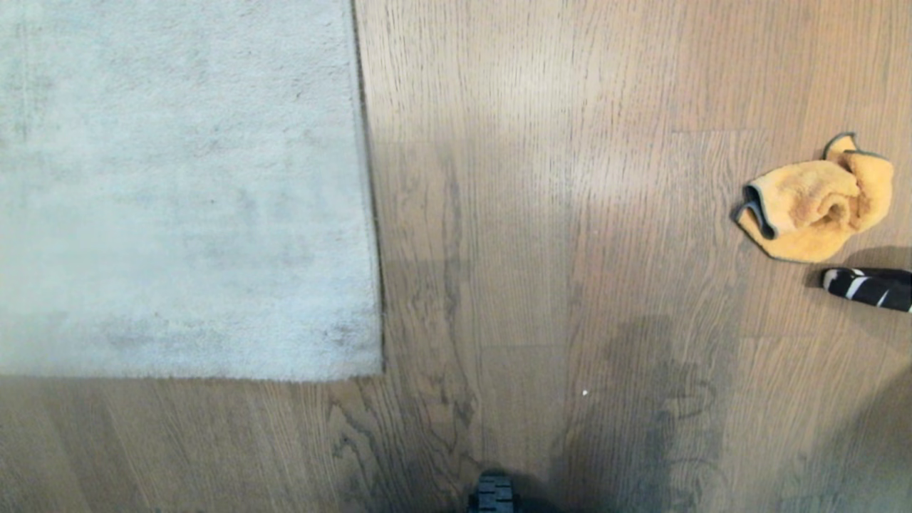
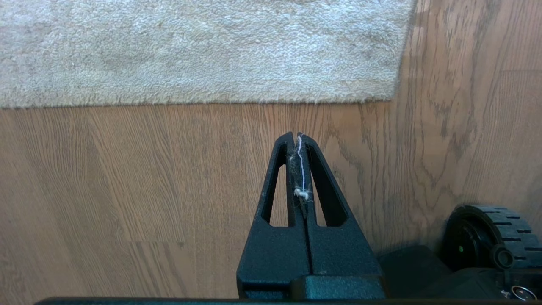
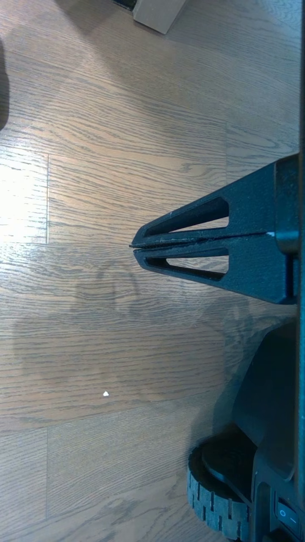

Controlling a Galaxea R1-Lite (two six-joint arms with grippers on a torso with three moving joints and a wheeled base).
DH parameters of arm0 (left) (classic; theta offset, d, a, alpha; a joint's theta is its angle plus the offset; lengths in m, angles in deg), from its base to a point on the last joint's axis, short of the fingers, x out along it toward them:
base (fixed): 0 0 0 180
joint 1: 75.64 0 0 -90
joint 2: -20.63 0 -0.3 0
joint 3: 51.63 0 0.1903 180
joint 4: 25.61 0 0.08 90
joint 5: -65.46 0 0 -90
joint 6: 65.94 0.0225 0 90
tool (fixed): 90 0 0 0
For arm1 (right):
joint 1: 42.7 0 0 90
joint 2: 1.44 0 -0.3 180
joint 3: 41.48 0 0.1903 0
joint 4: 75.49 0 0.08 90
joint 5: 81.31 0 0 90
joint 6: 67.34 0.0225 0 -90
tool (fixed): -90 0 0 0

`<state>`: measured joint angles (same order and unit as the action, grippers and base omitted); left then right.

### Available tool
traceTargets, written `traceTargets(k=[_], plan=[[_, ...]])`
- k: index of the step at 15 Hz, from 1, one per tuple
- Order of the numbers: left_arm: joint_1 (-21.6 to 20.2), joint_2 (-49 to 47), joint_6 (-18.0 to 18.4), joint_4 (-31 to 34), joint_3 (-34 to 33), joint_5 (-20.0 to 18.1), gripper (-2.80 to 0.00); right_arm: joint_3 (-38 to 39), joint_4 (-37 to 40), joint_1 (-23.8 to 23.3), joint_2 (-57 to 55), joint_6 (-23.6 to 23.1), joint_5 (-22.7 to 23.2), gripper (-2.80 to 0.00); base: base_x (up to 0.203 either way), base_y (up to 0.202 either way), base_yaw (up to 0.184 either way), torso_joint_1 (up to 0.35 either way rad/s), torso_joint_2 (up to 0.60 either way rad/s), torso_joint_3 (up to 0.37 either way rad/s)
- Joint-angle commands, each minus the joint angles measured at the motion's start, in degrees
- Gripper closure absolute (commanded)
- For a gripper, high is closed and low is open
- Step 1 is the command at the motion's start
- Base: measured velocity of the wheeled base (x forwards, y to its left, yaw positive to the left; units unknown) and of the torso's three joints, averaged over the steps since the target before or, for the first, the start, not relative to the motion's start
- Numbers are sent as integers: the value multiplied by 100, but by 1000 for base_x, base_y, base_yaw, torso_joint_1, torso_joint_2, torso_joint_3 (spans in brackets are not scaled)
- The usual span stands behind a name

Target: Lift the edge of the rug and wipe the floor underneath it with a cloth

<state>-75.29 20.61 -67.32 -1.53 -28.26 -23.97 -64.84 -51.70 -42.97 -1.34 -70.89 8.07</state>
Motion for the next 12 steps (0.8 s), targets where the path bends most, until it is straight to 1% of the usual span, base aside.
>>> traceTargets(k=[1,7,10,12], plan=[[0,2,-3,-1,0,-4,0,0,-6,0,-10,-6,1,0,0,0,0,0,0,0],[0,2,-3,-1,0,-3,0,0,-4,0,-10,-6,1,0,0,0,0,0,0,0],[0,2,-152,-1,0,13,0,0,2,7,-10,-6,1,0,0,0,0,0,0,0],[0,2,-182,-1,0,13,0,0,2,0,-10,-6,1,0,0,0,0,0,0,0]])
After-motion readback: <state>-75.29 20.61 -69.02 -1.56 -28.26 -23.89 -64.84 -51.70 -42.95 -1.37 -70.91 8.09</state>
